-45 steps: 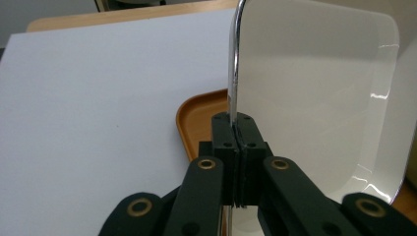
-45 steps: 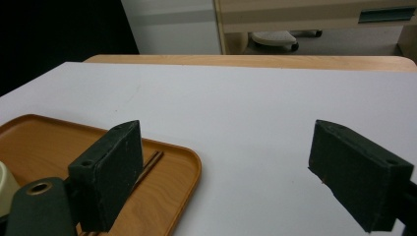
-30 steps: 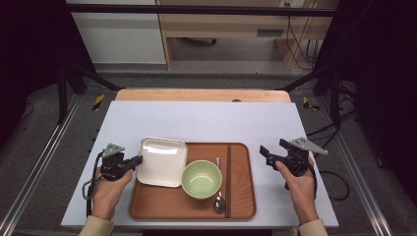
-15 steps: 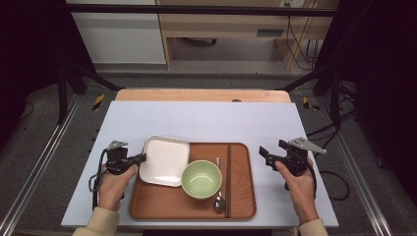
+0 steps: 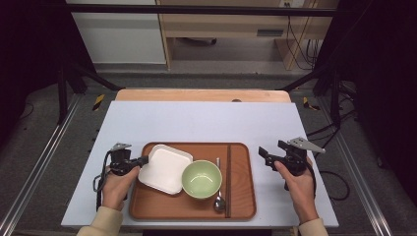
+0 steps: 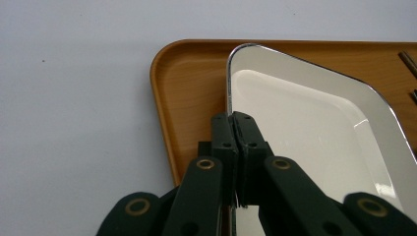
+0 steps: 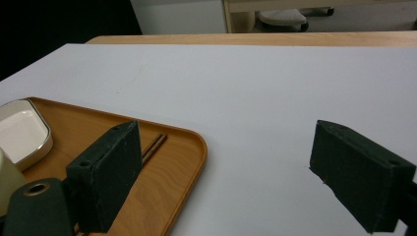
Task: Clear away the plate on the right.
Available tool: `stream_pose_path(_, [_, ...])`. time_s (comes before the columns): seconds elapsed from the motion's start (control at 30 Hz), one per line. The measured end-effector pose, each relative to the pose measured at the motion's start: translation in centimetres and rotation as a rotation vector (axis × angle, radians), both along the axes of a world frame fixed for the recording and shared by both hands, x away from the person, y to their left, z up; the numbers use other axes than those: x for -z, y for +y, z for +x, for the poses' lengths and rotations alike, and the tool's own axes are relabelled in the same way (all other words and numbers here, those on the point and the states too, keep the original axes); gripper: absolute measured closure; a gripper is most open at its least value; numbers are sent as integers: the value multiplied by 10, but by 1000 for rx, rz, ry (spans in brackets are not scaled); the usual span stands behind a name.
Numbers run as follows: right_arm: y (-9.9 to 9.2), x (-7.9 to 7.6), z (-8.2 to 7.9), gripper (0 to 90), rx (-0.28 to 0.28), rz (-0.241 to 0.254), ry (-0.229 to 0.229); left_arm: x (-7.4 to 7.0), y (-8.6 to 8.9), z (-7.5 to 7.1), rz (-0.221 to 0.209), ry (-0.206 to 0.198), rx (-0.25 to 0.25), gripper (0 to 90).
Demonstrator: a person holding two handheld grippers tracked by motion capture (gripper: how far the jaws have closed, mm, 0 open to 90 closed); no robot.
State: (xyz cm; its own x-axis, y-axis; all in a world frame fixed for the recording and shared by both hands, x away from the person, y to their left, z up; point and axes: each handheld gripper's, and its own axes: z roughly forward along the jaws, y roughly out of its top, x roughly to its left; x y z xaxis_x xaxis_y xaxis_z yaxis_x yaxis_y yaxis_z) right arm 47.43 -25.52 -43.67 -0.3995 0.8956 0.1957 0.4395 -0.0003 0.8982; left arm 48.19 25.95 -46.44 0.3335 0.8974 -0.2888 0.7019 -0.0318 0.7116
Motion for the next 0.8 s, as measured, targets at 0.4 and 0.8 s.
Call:
stream_pose_path(0.4, [0, 0, 0, 126, -1, 0, 0, -1, 1, -3, 8, -40, -2, 800])
stream_pose_path(0.8, [-2, -1, 0, 127, 0, -1, -1, -1, 0, -8, 27, -38, 14, 824])
